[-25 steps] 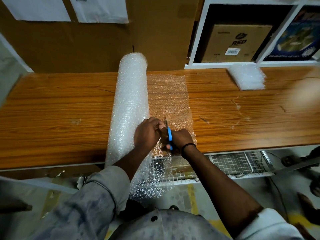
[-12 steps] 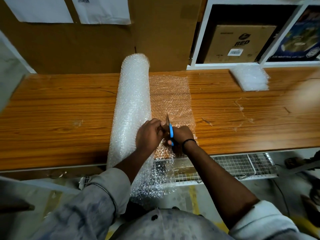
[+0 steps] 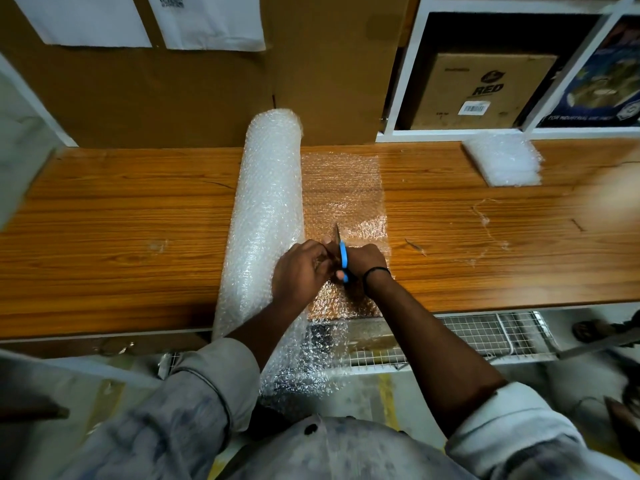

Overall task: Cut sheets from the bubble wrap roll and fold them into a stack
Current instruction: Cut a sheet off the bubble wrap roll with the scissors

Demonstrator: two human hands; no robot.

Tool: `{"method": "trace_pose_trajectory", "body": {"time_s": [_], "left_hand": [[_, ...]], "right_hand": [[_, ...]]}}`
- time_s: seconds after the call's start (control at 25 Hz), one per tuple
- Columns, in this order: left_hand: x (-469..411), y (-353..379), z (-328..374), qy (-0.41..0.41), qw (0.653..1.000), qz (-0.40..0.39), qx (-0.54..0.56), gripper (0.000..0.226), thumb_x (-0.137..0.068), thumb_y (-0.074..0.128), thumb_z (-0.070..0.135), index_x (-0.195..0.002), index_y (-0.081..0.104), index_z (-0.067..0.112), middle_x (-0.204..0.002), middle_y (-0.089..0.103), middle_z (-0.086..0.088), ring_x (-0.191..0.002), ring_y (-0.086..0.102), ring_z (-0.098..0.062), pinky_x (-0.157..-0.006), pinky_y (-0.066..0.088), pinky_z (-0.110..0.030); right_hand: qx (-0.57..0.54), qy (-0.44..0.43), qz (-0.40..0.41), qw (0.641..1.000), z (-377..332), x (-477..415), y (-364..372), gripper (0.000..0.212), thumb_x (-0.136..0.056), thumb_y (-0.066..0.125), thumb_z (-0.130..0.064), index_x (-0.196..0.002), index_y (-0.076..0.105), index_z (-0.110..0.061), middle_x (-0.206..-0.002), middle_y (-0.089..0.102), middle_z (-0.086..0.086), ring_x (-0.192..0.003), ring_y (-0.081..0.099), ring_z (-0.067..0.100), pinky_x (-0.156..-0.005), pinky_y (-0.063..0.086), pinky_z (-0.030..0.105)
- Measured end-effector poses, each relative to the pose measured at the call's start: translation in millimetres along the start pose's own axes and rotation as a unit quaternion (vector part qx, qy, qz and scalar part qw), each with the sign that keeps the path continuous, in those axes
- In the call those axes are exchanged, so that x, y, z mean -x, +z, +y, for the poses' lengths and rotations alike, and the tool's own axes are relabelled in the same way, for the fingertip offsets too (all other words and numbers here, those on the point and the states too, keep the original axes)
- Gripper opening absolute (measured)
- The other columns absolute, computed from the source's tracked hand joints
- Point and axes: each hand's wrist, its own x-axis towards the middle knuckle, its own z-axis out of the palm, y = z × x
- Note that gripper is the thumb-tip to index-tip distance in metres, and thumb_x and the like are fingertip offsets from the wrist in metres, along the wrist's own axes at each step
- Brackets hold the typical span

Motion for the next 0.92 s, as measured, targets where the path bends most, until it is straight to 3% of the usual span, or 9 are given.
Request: {"method": "trace_pose_trajectory", "body": {"time_s": [0.16,0.28,0.36,0.44,0.56,0.64,0.68,0.8,0.92], "left_hand": [[-4.4,-1.9,6.8,-0.043,0.999,0.009,0.005,0.012,-0.09,0.063,0.019,-0.099,0.07,0.016,-0.097,0.068,-0.001,-0.089,0.063,-0.025,-0.07,0.049,-0.036],[-30.8,-5.9,20.5,-0.113,0.992,0.021,0.046,0.033,-0.09,0.062,0.0,-0.121,0.071,0.007,-0.119,0.069,-0.011,-0.106,0.065,-0.027,-0.089,0.052,-0.035],[-59.0,-10.1,16.8,-0.11,0.994,-0.004,-0.001,0.046,-0.09,0.062,-0.004,-0.133,0.067,0.011,-0.128,0.067,-0.011,-0.113,0.065,-0.027,-0.097,0.053,-0.038],[-83.3,-13.3,8.5,-0.066,0.992,-0.058,-0.087,0.044,-0.091,0.062,0.001,-0.132,0.068,0.014,-0.127,0.068,-0.012,-0.115,0.065,-0.03,-0.097,0.052,-0.037],[-98.1,-12.6,1.0,-0.027,0.979,-0.113,-0.167,0.026,-0.093,0.067,0.016,-0.118,0.073,0.02,-0.117,0.068,-0.008,-0.107,0.066,-0.029,-0.087,0.053,-0.037],[-100.3,-11.2,-0.4,-0.037,0.983,-0.098,-0.152,0.018,-0.093,0.071,0.024,-0.111,0.076,0.025,-0.116,0.069,-0.002,-0.105,0.066,-0.025,-0.086,0.054,-0.036],[-101.2,-10.2,-0.4,-0.04,0.985,-0.088,-0.142,0.015,-0.093,0.072,0.026,-0.107,0.076,0.027,-0.114,0.069,0.0,-0.104,0.066,-0.024,-0.084,0.053,-0.035],[-100.4,-6.8,-5.2,-0.034,0.99,-0.067,-0.119,0.01,-0.093,0.07,0.024,-0.102,0.075,0.025,-0.109,0.069,0.001,-0.1,0.065,-0.023,-0.08,0.049,-0.034],[-96.7,-1.7,-12.5,-0.03,0.992,-0.037,-0.118,0.014,-0.096,0.065,0.022,-0.106,0.074,0.023,-0.109,0.07,0.0,-0.097,0.065,-0.024,-0.075,0.046,-0.032]], "right_hand": [[0.03,-0.008,0.005,1.0,4.7,-5.3,2.5,0.063,-0.068,0.09,-0.056,-0.089,0.073,0.001,-0.084,0.075,0.012,-0.05,0.068,0.013,-0.041,0.045,0.019],[0.011,-0.001,-0.003,1.0,5.9,-5.8,-0.1,0.05,-0.074,0.091,-0.042,-0.09,0.071,0.001,-0.085,0.073,0.012,-0.043,0.066,0.011,-0.035,0.042,0.017],[0.044,-0.012,-0.004,0.999,9.0,-8.6,-0.9,0.048,-0.078,0.088,-0.04,-0.096,0.071,0.002,-0.087,0.07,0.011,-0.047,0.063,0.01,-0.033,0.038,0.013],[0.056,-0.018,-0.01,0.998,9.7,-11.5,-0.5,0.05,-0.08,0.084,-0.044,-0.1,0.071,-0.001,-0.092,0.071,0.011,-0.056,0.068,0.012,-0.043,0.048,0.016],[0.066,-0.019,-0.025,0.997,14.9,-23.8,0.9,0.063,-0.069,0.084,-0.054,-0.099,0.074,0.0,-0.098,0.074,0.013,-0.084,0.072,0.027,-0.068,0.058,0.035],[0.037,-0.005,-0.036,0.999,11.8,-19.9,-0.7,0.073,-0.052,0.085,-0.06,-0.092,0.075,0.0,-0.093,0.077,0.016,-0.078,0.076,0.029,-0.069,0.064,0.043],[0.005,0.0,-0.043,0.999,9.8,-17.2,-3.0,0.069,-0.053,0.088,-0.058,-0.089,0.075,0.0,-0.087,0.077,0.017,-0.068,0.076,0.026,-0.061,0.063,0.039],[-0.075,0.024,-0.069,0.995,9.4,-13.3,-8.0,0.043,-0.074,0.089,-0.043,-0.078,0.072,-0.003,-0.068,0.068,0.014,-0.044,0.064,0.019,-0.046,0.047,0.026],[-0.092,0.034,-0.08,0.992,3.7,-12.6,-7.0,0.045,-0.082,0.083,-0.049,-0.079,0.068,-0.007,-0.068,0.064,0.014,-0.037,0.059,0.016,-0.04,0.038,0.02]]}}
